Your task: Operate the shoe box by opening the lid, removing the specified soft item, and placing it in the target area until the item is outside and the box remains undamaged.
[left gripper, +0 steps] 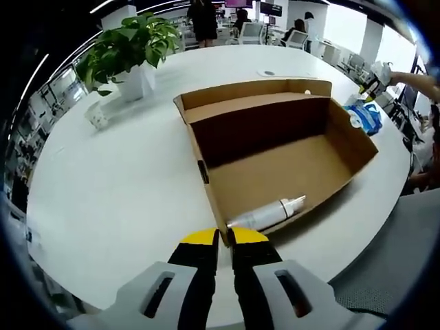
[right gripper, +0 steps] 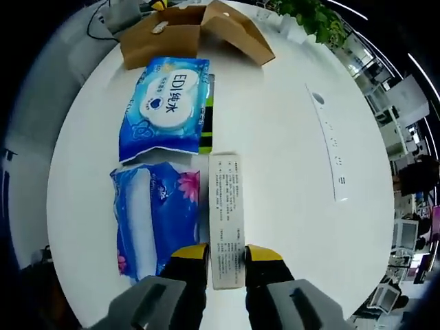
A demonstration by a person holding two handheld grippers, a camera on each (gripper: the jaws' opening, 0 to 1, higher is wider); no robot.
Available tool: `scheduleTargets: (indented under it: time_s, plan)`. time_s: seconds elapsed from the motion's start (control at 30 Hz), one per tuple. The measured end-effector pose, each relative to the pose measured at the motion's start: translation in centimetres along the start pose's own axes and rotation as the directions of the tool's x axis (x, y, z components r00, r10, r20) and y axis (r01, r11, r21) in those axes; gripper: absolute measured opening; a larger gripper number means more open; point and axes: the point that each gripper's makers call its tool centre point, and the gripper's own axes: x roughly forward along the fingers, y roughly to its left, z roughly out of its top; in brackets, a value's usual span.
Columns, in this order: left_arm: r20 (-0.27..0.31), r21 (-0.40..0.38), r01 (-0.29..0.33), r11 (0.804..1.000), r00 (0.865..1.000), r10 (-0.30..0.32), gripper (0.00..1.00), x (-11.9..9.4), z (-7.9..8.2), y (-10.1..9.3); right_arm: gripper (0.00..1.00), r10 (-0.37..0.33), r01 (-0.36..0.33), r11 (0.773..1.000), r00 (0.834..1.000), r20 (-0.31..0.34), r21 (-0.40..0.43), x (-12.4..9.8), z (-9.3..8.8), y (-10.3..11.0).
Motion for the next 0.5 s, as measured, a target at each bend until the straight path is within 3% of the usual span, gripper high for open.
scheduleTargets:
  time_s: [0.2, 0.5]
  plan:
    - [0.014, 0.035, -0.003, 0.999, 1.000, 0.002, 0.08, -0.3, 0.4, -0.1, 0.21, -0.034, 0.033, 0.998, 0.999, 0.022, 0.050, -0.2, 0.3, -0.9]
    - [0.050, 0.121, -0.011, 0.993, 0.999, 0.005, 0.15, -1.5, 2.6, -0.1, 0.25, -0.069, 0.063, 0.993, 0.996, 0.063, 0.103, -0.7, 1.3, -1.0]
